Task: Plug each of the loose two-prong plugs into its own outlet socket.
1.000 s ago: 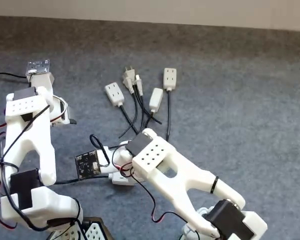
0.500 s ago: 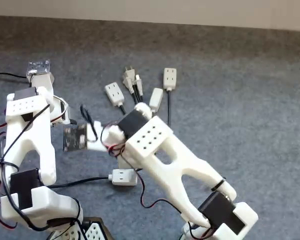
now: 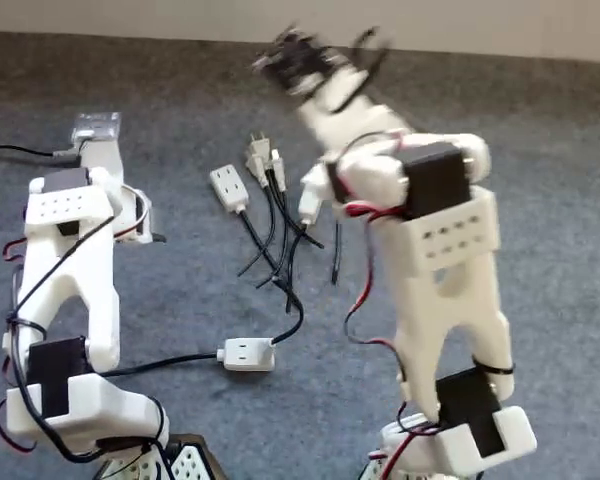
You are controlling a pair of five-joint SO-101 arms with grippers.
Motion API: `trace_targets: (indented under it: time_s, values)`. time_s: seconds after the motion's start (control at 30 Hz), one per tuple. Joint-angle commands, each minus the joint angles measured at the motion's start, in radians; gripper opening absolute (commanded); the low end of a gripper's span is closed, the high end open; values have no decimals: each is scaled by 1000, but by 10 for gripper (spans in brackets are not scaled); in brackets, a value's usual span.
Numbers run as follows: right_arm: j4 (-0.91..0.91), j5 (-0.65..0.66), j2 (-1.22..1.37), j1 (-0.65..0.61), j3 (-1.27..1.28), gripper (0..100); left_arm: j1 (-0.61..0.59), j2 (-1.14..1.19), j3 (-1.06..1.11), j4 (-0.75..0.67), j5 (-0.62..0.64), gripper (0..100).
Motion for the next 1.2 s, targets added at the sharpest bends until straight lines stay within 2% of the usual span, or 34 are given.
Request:
trace_targets:
  time_s: [0.0, 0.1, 0.2, 0.4, 0.6, 0.73, 0.83, 0.97, 1.17]
  values:
    - [47, -49, -65, 180, -42, 350, 94, -16, -117, 110, -175, 255]
    - [47, -80, -117, 288, 108, 350, 194, -22, -188, 196, -238, 253]
    - [38, -80, -188, 306, 331, 350, 272, -107, -248, 298, -242, 253]
    - [-131, -69, -455, 329, 743, 350, 392, -498, -206, 410, -236, 253]
    - [-418, -60, -694, 378, 1308, 350, 453, -825, 117, 408, -290, 253]
    - [-647, -63, -716, 377, 1630, 350, 483, -938, 341, 370, -322, 253]
    - [-780, -63, -717, 377, 1759, 350, 492, -997, 470, 342, -440, 253]
    - [-898, -68, -717, 377, 1850, 350, 579, -1038, 595, 290, -585, 253]
    - [-1035, -103, -723, 381, 1959, 350, 740, -1040, 716, 158, -597, 253]
